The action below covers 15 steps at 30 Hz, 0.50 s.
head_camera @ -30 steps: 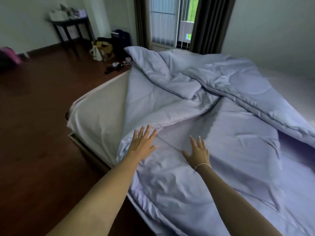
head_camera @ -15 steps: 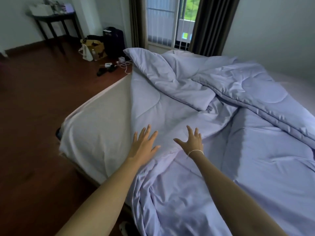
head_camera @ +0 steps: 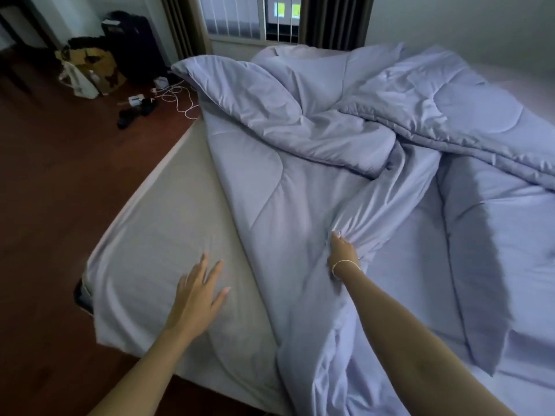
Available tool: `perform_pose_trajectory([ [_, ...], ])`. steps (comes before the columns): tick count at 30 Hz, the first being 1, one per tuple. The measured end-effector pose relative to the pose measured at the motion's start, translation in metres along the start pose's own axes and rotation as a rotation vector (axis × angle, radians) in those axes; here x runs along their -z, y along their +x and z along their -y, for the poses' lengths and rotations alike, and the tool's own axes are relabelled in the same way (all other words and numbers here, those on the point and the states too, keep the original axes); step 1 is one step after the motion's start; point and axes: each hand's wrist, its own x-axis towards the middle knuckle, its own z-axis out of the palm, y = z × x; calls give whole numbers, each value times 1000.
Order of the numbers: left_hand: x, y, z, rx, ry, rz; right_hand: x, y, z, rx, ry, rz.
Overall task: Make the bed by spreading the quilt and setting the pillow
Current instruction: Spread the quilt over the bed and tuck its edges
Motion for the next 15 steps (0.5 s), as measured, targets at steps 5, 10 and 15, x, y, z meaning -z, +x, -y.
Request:
perform_pose_trajectory([
  [5,3,16,82,-39,4,57,-1,-32,30,-1,-139,-18],
  [10,25,58,125,-115,-32,39,12,-107,69,-33,-172,-35],
  [15,53,85,121,-263,-81,-9,-21,-193,147,27,-124,38],
])
